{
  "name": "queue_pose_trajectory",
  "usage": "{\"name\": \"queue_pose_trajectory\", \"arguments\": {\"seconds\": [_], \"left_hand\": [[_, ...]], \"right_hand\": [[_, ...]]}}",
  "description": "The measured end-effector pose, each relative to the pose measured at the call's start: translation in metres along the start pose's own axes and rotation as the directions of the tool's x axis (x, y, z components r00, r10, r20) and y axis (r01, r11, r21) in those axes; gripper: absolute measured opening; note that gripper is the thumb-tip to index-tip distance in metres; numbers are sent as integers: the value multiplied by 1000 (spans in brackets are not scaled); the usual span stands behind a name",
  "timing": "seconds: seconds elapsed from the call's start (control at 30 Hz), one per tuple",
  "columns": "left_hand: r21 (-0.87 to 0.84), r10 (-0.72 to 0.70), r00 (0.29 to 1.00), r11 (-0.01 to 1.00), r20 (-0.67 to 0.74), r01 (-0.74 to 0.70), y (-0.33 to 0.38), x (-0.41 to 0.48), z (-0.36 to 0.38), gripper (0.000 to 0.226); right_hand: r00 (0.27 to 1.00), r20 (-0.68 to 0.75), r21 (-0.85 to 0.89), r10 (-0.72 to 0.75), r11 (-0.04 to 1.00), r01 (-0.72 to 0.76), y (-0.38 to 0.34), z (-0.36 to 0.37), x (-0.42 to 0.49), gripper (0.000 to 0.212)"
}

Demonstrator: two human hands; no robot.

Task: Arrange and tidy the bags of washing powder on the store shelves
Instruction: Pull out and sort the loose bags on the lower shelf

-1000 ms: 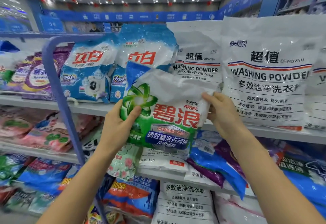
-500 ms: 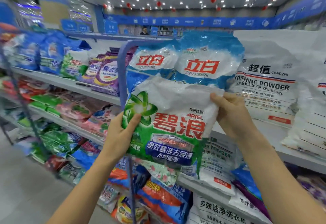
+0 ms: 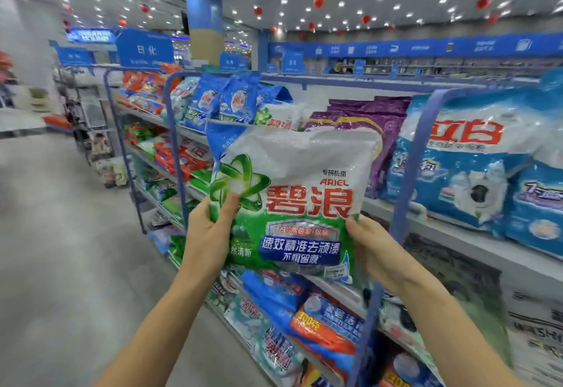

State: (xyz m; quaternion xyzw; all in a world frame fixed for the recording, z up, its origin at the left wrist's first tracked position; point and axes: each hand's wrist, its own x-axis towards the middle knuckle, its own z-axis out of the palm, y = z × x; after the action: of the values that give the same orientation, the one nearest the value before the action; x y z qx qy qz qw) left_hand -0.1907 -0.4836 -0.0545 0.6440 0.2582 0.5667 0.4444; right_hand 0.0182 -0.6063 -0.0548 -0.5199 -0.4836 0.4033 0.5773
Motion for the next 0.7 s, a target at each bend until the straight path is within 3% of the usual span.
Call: {"name": "queue_pose_trajectory", "arguments": {"seconds": [0.13, 0.23, 0.3, 0.37, 0.4, 0.57, 0.7], "left_hand": [[62, -9, 1000, 998, -30, 11, -21, 40, -48, 19], [34, -103, 995, 994, -18, 103, -50, 71, -76, 23], [21, -183, 982, 983, -39, 184, -71, 92, -89, 57], [33, -276, 959, 960, -59, 278, -92, 111, -97, 111], [30, -301, 952, 953, -56, 303, -103, 122, -99, 122], [82, -292, 956, 952, -31, 294, -141, 187, -97, 107], [143, -288, 957, 950, 47, 279, -164, 258, -78, 112]], "right_hand": [[995, -76, -87, -58, 995, 51, 17, 51, 56, 55], [993, -97, -85, -74, 994, 66, 27, 79, 92, 35], [989, -119, -119, -91, 990, 77, 36, 92, 115, 29], [986, -142, -144, -90, 987, 70, 45, 101, 141, 30], [985, -154, -149, -84, 987, 61, 51, 103, 154, 30], [969, -227, -115, -100, 991, 75, 66, 98, 227, 33], [955, -278, -116, -106, 990, 76, 61, 79, 289, 37]]}}
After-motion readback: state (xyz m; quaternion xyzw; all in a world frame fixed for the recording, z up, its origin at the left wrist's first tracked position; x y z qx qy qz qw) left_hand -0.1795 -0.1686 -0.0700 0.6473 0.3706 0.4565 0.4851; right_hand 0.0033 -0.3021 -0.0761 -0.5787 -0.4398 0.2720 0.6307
